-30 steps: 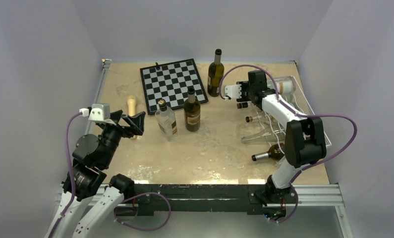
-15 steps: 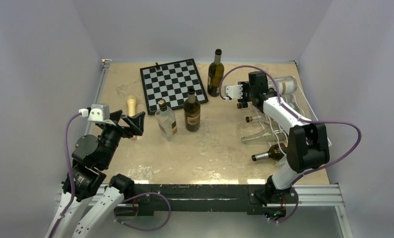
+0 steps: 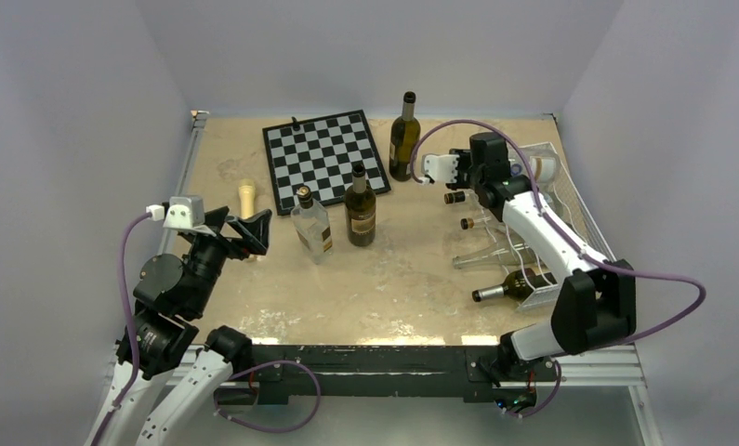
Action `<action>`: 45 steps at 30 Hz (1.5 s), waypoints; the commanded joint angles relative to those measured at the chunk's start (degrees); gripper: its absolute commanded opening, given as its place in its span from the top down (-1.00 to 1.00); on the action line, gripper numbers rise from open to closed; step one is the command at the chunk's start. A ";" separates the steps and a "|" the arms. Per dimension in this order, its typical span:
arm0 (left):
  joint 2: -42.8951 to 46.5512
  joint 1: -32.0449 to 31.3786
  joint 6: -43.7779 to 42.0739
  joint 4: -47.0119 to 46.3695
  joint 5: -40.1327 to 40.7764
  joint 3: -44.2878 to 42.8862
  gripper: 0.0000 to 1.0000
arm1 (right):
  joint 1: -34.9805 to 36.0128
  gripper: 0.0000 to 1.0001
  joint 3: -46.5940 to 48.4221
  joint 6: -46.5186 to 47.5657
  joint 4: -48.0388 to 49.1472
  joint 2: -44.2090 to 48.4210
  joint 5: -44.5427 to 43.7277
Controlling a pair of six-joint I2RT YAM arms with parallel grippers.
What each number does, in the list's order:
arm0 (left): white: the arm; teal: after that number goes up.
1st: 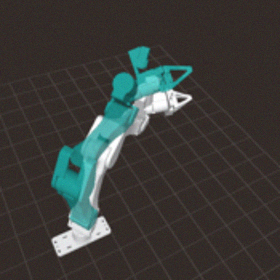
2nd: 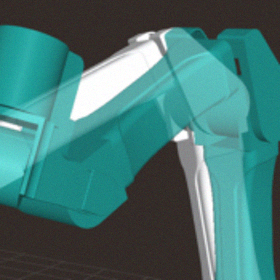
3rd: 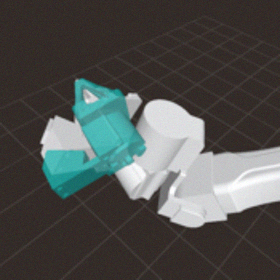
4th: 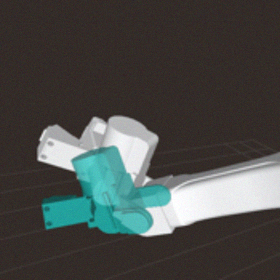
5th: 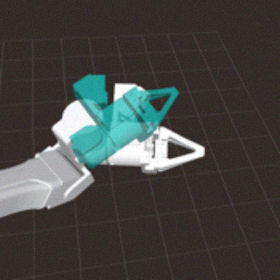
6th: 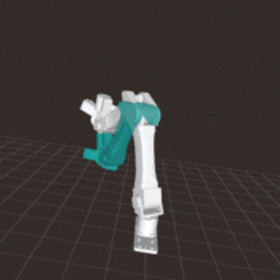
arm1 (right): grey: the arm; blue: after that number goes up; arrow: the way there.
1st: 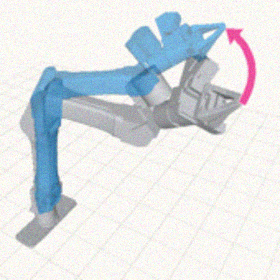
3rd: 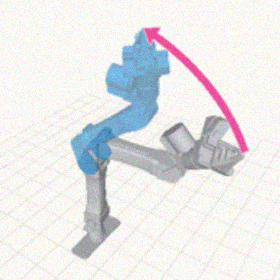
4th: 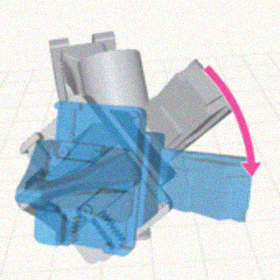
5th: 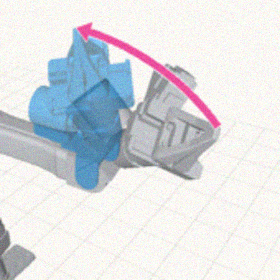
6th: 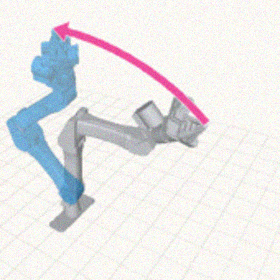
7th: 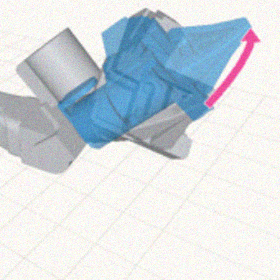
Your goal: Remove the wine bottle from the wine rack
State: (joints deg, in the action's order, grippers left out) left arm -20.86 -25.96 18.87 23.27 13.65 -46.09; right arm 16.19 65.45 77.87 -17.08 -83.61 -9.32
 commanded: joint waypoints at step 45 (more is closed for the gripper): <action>-0.30 -0.21 -0.68 -1.73 -0.14 -0.10 -0.99 | 15.34 1.00 -0.91 -44.18 6.43 34.40 11.50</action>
State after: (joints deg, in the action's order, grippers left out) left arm -20.62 -25.96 18.85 23.27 13.65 -46.09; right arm 31.44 64.62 41.78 -30.02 -53.23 -0.05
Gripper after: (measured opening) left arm 0.994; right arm 0.429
